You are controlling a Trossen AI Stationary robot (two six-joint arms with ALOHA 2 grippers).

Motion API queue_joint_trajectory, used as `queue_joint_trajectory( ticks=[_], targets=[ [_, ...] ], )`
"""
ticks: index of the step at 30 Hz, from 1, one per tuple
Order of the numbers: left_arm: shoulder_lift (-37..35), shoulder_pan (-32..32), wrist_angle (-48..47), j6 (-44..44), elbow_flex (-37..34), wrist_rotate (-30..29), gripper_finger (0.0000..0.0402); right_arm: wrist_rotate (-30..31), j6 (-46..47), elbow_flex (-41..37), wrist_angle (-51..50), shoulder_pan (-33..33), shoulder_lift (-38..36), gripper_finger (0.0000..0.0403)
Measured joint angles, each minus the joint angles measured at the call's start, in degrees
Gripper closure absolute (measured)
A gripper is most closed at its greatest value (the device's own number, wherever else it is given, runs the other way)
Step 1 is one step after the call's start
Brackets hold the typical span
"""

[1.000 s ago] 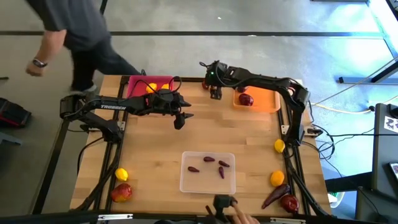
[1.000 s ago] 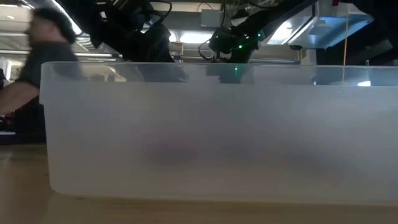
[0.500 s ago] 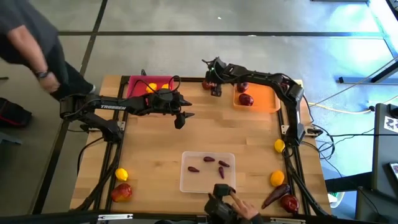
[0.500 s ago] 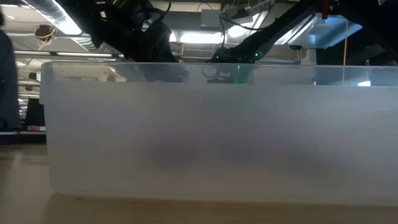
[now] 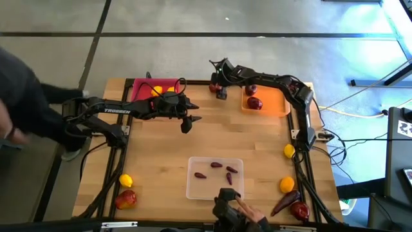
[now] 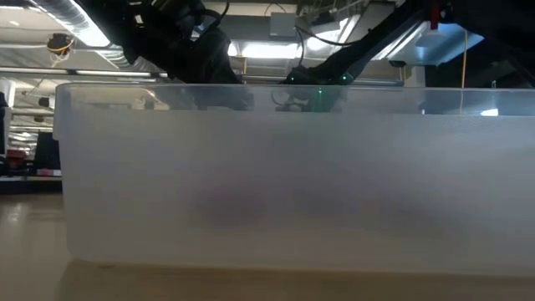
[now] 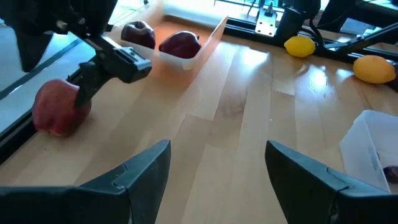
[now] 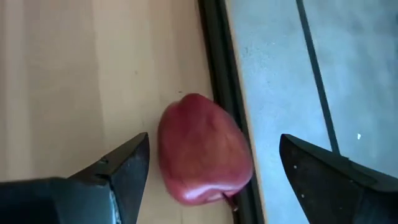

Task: Sort produce into baskets
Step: Put the apple into the orange bin

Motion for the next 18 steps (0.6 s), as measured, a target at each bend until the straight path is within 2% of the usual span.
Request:
queue_joint_trajectory(
  ticks=[14,18],
  targets=[
    [0.0,0.0,0.0,0.0,0.0,0.0,0.0143,0.8,-0.2,0.0,-0.5,-0.3,4.7,0.0084],
    [0.0,0.0,0.0,0.0,0.0,0.0,0.0143,0.8,-0.4,0.0,-0.4,-0.4,4.7,0.0107]
  ],
)
